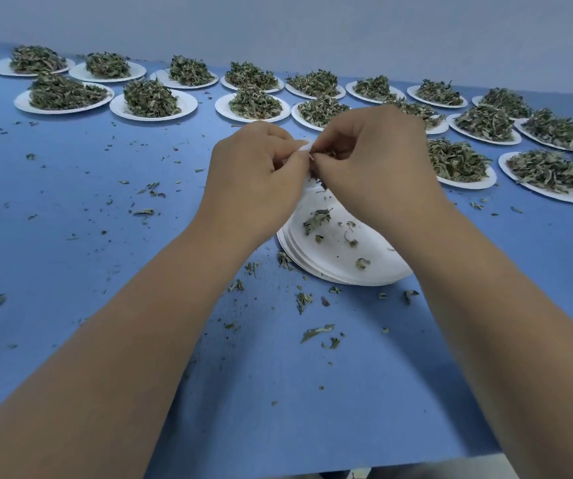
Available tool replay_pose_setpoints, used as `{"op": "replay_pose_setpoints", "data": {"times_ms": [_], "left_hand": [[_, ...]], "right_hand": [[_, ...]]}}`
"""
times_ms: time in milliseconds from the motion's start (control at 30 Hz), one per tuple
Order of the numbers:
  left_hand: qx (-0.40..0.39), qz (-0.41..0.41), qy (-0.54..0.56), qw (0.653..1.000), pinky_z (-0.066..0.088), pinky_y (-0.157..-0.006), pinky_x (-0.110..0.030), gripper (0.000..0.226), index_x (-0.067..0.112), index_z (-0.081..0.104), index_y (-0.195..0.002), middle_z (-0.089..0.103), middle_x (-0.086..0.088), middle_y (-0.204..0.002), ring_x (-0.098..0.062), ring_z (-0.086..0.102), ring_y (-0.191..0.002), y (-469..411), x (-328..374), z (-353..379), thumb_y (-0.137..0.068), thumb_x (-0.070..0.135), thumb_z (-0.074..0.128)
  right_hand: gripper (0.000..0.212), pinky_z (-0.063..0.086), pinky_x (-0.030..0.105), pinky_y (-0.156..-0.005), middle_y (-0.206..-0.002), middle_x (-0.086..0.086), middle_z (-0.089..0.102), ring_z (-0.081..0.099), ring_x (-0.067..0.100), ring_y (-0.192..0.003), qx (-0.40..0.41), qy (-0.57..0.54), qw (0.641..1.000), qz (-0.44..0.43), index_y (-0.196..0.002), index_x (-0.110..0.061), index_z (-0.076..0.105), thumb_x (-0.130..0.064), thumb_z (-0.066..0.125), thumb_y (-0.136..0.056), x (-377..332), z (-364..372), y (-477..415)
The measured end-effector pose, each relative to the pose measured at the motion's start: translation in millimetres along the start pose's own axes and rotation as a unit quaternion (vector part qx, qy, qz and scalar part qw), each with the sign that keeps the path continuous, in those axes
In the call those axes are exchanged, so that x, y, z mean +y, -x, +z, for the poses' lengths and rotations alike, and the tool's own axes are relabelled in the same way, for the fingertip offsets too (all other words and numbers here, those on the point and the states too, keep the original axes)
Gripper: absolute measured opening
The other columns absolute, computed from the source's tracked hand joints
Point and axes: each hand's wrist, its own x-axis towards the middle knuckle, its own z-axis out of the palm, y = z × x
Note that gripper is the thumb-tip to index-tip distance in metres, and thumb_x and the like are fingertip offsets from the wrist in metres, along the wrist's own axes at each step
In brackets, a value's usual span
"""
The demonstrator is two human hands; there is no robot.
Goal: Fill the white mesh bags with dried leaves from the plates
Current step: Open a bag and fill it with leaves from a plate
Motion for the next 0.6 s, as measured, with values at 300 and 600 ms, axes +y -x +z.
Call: {"op": "replay_pose_setpoints", "data": {"times_ms": [300, 600], "left_hand": [[0.035, -0.010, -0.005, 0.999, 0.046, -0.068, -0.023, 0.024, 0.009, 0.079, -0.088, 0.069, -0.001, -0.096, -0.012, 0.061, -0.085, -3.3, -4.9, -0.5, -0.092, 0.016, 0.057], [0.029, -0.107, 0.122, 0.986, 0.055, -0.066, -0.026, 0.023, 0.030, 0.077, -0.105, 0.075, 0.007, -0.076, -0.005, 0.070, -0.069, -1.9, -0.1, 0.8, -0.088, 0.021, 0.065]], "right_hand": [[0.009, 0.060, 0.054, -0.076, -0.076, 0.004, 0.076, 0.073, 0.030, -0.081, -0.046, -0.205, 0.973, 0.096, -0.080, -0.015, 0.078, -0.024, 0.077, -0.083, 2.0, 0.1, 2.8], [0.025, 0.036, 0.004, -0.043, -0.078, -0.018, 0.071, 0.060, -0.011, -0.051, -0.085, -0.128, 0.988, 0.019, -0.099, -0.023, 0.078, -0.002, 0.069, -0.088, 9.9, -14.8, -2.3]]}}
